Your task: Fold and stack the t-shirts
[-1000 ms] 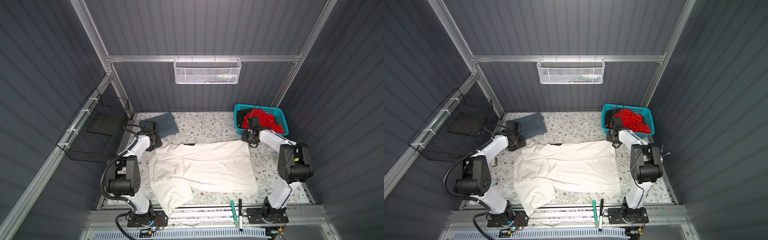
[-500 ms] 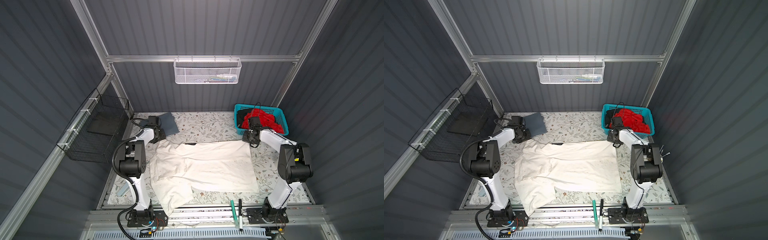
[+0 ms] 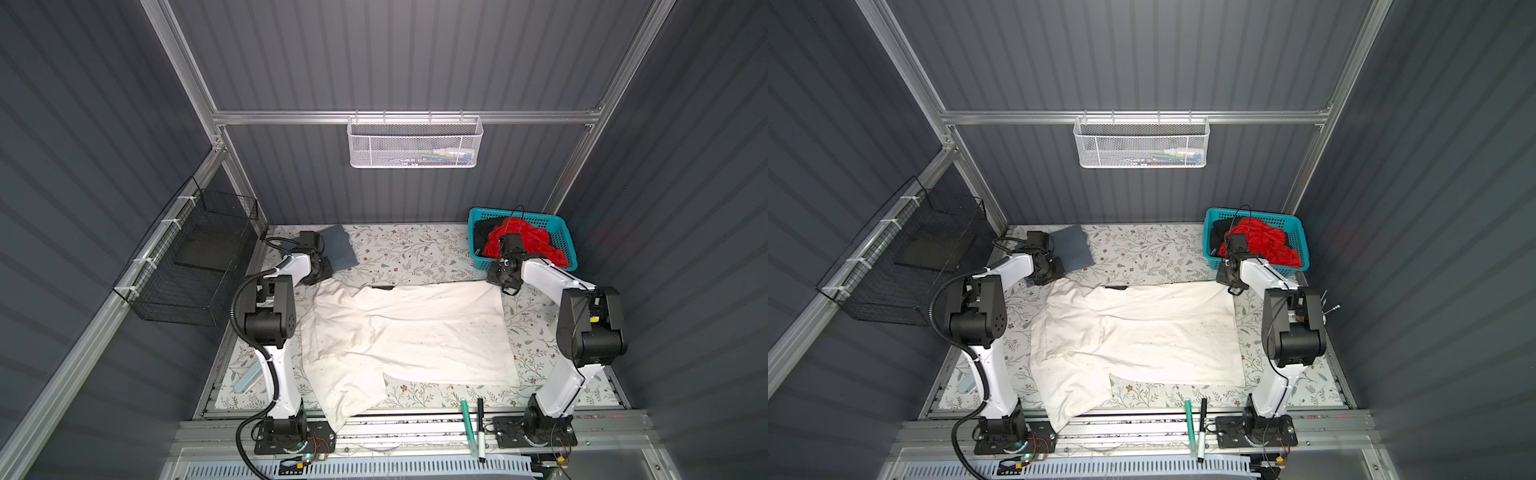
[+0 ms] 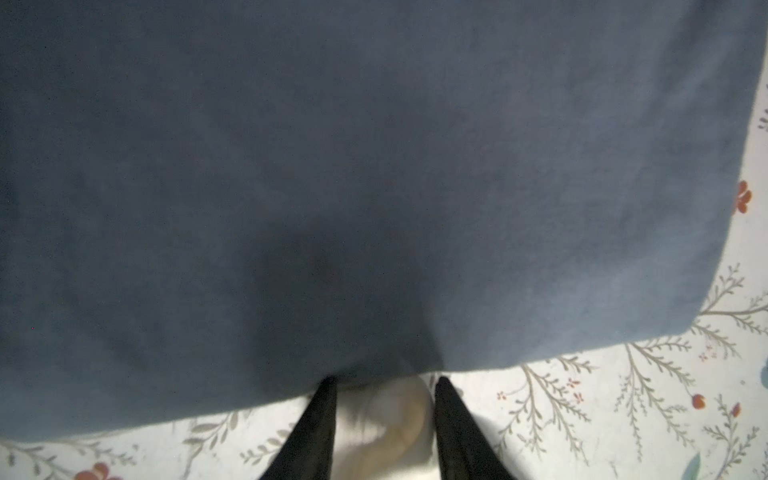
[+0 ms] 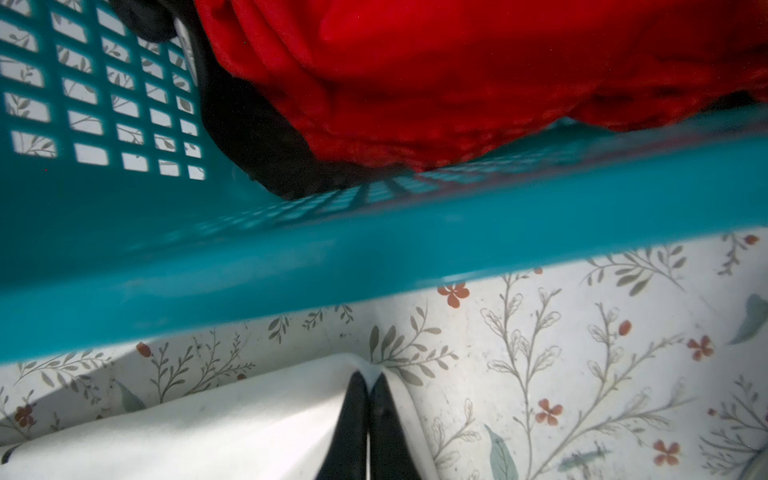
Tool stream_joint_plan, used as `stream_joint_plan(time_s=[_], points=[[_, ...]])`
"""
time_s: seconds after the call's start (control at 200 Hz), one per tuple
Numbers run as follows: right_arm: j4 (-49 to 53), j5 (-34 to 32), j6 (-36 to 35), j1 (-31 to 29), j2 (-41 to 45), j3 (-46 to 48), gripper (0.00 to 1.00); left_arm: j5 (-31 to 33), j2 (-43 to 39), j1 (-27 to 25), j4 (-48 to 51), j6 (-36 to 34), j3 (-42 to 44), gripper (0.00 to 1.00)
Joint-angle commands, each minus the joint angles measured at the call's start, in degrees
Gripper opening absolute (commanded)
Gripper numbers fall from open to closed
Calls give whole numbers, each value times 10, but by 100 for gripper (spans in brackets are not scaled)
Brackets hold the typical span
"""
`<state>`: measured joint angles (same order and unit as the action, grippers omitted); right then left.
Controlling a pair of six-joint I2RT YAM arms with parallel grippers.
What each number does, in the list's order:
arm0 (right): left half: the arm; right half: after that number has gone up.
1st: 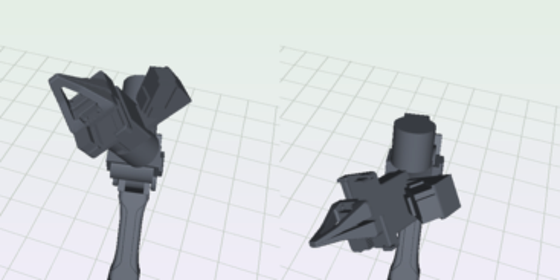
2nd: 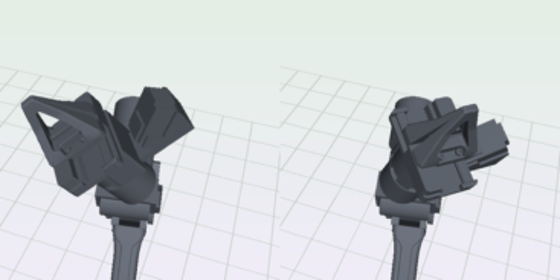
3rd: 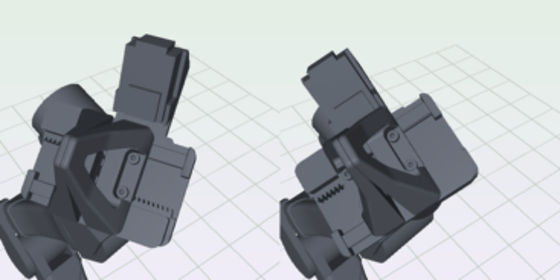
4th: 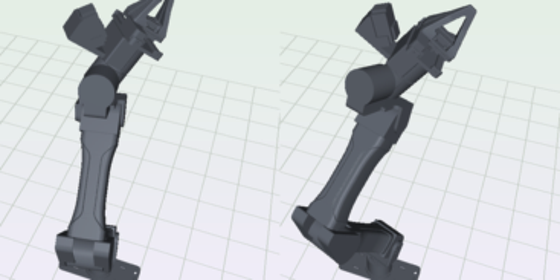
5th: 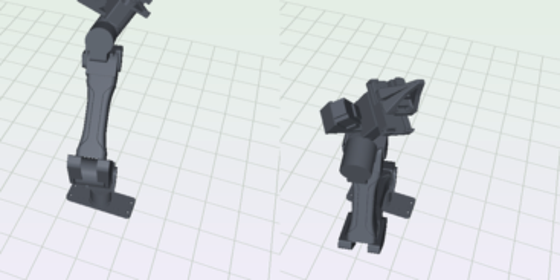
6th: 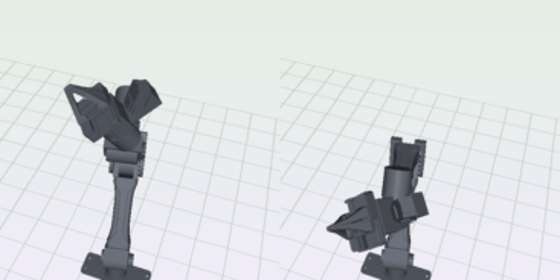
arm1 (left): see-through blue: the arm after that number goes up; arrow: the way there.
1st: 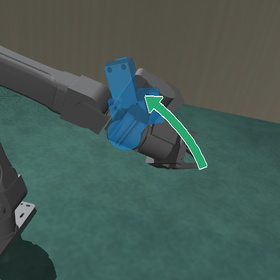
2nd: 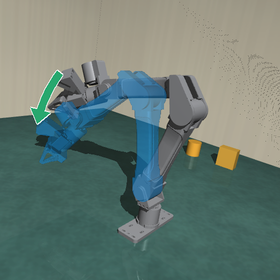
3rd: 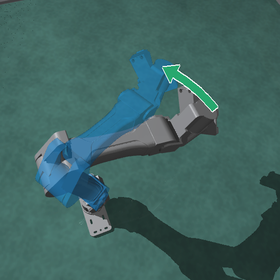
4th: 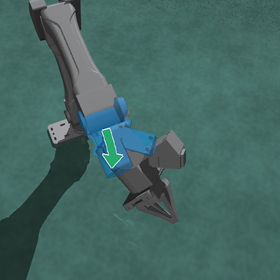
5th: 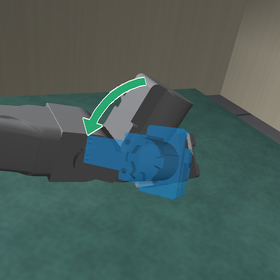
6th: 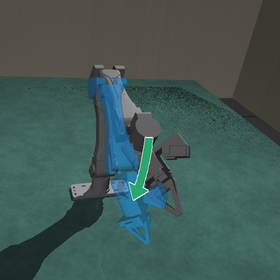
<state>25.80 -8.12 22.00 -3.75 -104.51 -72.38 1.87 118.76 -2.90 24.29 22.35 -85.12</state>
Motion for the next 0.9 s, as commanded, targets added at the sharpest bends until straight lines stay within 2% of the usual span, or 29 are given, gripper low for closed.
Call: stream_joint_plan(time_s=[0.0, 0.055, 0.265, 0.425, 0.645, 0.896], points=[[7, 2, -3, 4, 2, -7, 0, -13, 17, 2, 7, 13, 0, 36], [5, 2, -4, 4, 3, -6, 0, -18, 18, 1, 6, 18, 0, 31], [1, 12, -2, 5, 2, -6, 0, -2, -16, -4, 19, 28, 16, 0], [0, 15, -1, 5, 3, -7, 0, 30, -67, -3, 25, 29, 30, 0], [7, 7, 13, 14, -5, -15, 0, 122, -121, -1, 7, 16, 33, 0], [6, -7, 22, 22, -31, -39, 0, 170, -73, 1, -33, 1, -23, 0]])
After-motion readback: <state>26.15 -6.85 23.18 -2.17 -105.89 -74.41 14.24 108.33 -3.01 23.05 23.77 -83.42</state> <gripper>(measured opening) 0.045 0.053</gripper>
